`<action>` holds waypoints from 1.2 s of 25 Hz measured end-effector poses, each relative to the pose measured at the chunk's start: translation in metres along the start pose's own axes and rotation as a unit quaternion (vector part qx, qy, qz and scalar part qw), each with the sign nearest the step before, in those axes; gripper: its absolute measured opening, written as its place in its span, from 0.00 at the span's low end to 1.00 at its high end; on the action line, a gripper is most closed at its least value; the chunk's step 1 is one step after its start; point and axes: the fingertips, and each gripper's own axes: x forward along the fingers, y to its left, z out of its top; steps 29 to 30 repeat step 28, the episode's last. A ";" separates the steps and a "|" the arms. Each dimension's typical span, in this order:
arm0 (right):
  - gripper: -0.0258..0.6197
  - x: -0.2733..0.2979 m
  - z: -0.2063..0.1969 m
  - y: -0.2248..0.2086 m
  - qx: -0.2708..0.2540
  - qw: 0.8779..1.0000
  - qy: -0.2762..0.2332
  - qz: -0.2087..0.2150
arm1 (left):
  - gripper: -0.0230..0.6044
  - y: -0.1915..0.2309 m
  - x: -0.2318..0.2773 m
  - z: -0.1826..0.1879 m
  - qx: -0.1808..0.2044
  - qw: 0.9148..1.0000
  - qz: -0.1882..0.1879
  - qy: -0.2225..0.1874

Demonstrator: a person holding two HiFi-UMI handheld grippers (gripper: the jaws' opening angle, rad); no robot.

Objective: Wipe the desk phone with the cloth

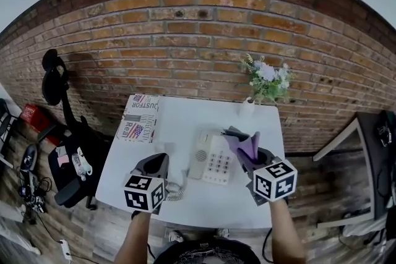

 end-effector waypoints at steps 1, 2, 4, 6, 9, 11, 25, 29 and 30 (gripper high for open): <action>0.11 -0.005 0.005 -0.003 -0.003 1.000 -0.010 -0.008 | 0.04 -0.001 0.000 0.003 0.004 1.000 0.002 -0.003; 0.11 -0.009 0.009 -0.004 -0.007 1.000 -0.019 -0.015 | 0.04 -0.001 0.000 0.006 0.005 1.000 0.005 -0.006; 0.11 -0.015 0.017 -0.004 -0.017 0.999 -0.033 -0.026 | 0.04 -0.002 0.000 0.010 0.007 1.000 0.007 -0.011; 0.11 -0.019 0.021 -0.002 -0.032 0.998 -0.038 -0.032 | 0.04 -0.002 0.002 0.010 0.012 1.000 0.009 -0.010; 0.11 -0.020 0.023 -0.002 -0.048 0.998 -0.038 -0.032 | 0.04 0.001 0.003 0.009 0.010 1.000 0.013 -0.009; 0.11 -0.021 0.022 -0.004 -0.046 0.998 -0.037 -0.032 | 0.04 0.003 0.002 0.008 0.005 1.000 0.016 -0.009; 0.11 -0.015 0.015 0.001 -0.039 0.999 -0.029 -0.024 | 0.04 0.005 0.001 -0.001 -0.001 1.000 0.017 -0.002; 0.11 -0.015 0.012 0.002 -0.039 0.999 -0.027 -0.024 | 0.04 0.006 0.001 -0.004 -0.001 1.000 0.017 0.001; 0.11 -0.015 0.012 0.002 -0.039 0.999 -0.027 -0.024 | 0.04 0.006 0.001 -0.004 -0.001 1.000 0.017 0.001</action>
